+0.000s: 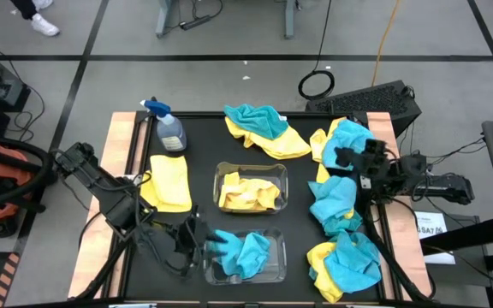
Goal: Sort microfiber towel by color & place in baskets
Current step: Put the yellow microfiber cloth into the top transparent bin
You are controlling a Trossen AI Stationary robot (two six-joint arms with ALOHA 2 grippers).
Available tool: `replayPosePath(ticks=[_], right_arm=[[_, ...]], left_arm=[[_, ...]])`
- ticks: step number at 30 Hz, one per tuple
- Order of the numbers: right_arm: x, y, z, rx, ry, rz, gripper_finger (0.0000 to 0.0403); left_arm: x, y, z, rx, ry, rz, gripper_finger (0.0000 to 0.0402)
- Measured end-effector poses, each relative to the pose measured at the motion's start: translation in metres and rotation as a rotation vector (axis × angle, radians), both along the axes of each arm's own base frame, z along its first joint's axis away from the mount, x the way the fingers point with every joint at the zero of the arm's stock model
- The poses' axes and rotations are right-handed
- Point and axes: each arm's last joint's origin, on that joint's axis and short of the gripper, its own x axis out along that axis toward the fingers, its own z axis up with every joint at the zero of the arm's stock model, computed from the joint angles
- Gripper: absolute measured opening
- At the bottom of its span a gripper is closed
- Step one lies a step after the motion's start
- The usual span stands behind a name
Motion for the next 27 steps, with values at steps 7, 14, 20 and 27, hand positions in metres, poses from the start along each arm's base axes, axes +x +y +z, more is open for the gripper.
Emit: replayPosePath(ticks=[7,14,20,27], right_arm=[[0.004,0.004,0.043,-0.111,-0.025,0.117,0.0215],[0.030,0.007,0.113,-0.380,0.001,0.117,0.0215],[0.069,0.010,0.155,-0.515,0.094,0.250,0.0215],[0.102,0.013,0.174,-0.581,0.217,0.440,0.0215]], left_arm=[[0.004,0.003,0.003,-0.006,-0.067,0.144,0.0130],[0.003,0.007,0.000,0.084,-0.040,0.121,0.0130],[-0.011,0.034,0.000,0.188,0.071,0.199,0.0130],[-0.040,0.081,-0.010,0.273,0.363,0.358,0.0130]])
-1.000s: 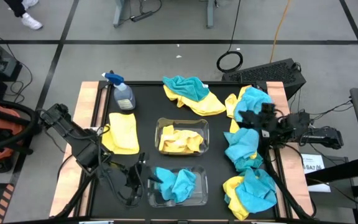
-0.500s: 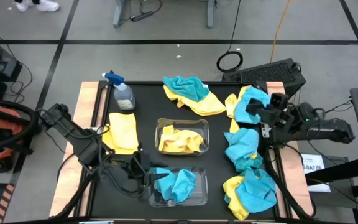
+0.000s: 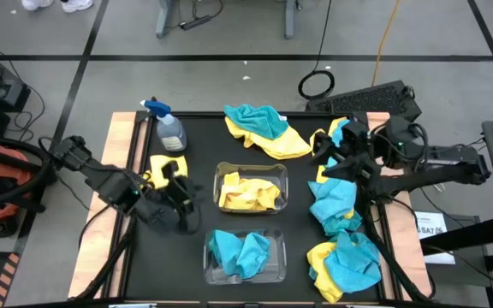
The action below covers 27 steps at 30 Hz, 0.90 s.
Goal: Sort microfiber towel by color & place in baskets
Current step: Put the yellow microfiber cloth into the top transparent bin
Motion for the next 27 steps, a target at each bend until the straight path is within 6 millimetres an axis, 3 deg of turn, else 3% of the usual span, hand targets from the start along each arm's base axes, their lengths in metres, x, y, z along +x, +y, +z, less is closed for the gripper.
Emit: replayPosePath(ticks=[7,17,27], right_arm=[[0.008,0.001,0.006,-0.062,0.070,0.025,0.0215],[0.008,0.002,-0.002,-0.069,0.157,0.031,0.0215],[0.008,0.012,-0.003,-0.091,0.154,0.076,0.0215]], left_arm=[[-0.015,0.031,-0.022,-0.049,0.398,0.060,0.0130],[-0.017,0.055,-0.098,-0.135,0.788,0.071,0.0134],[-0.028,0.077,-0.166,-0.253,0.886,0.165,0.0241]])
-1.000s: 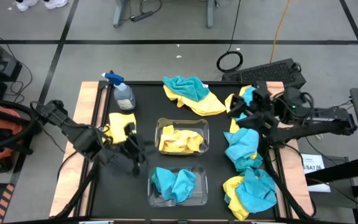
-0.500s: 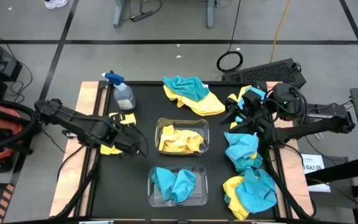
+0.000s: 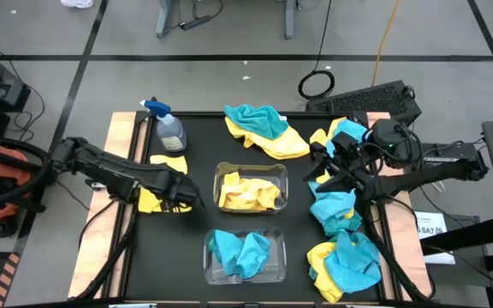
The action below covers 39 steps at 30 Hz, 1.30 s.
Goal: Sort microfiber towel by color & place in baskets
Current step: Put the yellow microfiber cloth into the top transparent bin
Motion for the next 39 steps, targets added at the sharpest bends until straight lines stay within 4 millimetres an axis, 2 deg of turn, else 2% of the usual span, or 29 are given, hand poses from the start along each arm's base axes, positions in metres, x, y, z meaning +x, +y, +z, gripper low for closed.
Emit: replayPosePath(ticks=[4,12,16,22,24,27,34,39], right_arm=[[0.000,0.003,0.000,0.000,0.002,0.012,0.0215],[-0.001,0.010,0.000,0.019,0.011,0.025,0.0215],[-0.001,0.013,-0.001,0.025,0.018,0.019,0.0215],[-0.001,0.016,-0.001,0.040,0.028,0.019,0.0215],[-0.001,0.016,-0.001,0.042,0.030,0.010,0.0215],[-0.001,0.017,-0.001,0.042,0.034,0.011,0.0215],[0.000,0.019,-0.003,0.042,0.052,0.003,0.0215],[0.000,0.019,-0.003,0.038,0.050,0.004,0.0215]], left_arm=[[-0.005,0.010,-0.024,-0.033,0.012,0.052,0.0263],[-0.017,0.026,-0.067,-0.135,-0.002,0.141,0.0258],[-0.019,0.031,-0.081,-0.175,-0.048,0.171,0.0258],[-0.020,0.034,-0.089,-0.226,-0.093,0.171,0.0252],[-0.020,0.034,-0.090,-0.238,-0.099,0.162,0.0236],[-0.019,0.034,-0.090,-0.250,-0.112,0.149,0.0188],[-0.015,0.034,-0.090,-0.257,-0.149,0.123,0.0024],[-0.011,0.035,-0.086,-0.243,-0.160,0.125,0.0015]])
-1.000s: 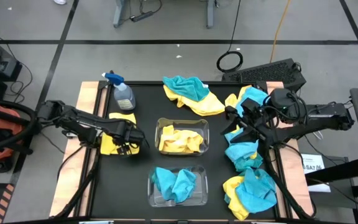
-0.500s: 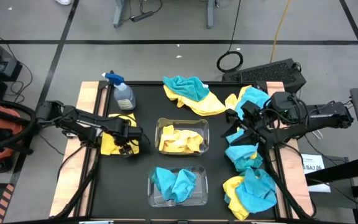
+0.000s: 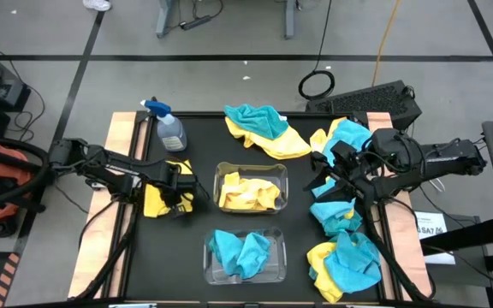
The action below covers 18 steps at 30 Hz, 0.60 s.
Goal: Sort microfiber towel by color & place in baskets
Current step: Put the yellow microfiber cloth into the top transparent bin
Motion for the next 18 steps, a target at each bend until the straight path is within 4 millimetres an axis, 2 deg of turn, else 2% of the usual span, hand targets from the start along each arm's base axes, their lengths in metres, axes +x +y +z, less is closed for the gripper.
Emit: replayPosePath(ticks=[3,8,13,18], right_arm=[[0.000,0.000,0.000,-0.005,-0.003,-0.001,0.0215],[0.000,0.000,-0.001,-0.013,0.005,-0.001,0.0215],[0.000,0.000,-0.001,-0.013,0.006,-0.001,0.0215],[0.001,-0.001,-0.002,-0.011,0.012,-0.026,0.0215]], left_arm=[[0.004,0.001,0.008,0.029,-0.015,0.000,0.0011],[0.011,0.001,0.036,0.037,-0.086,0.004,0.0010],[0.014,0.003,0.072,0.096,-0.136,0.007,0.0010],[0.015,0.005,0.117,0.165,-0.219,0.032,0.0010]])
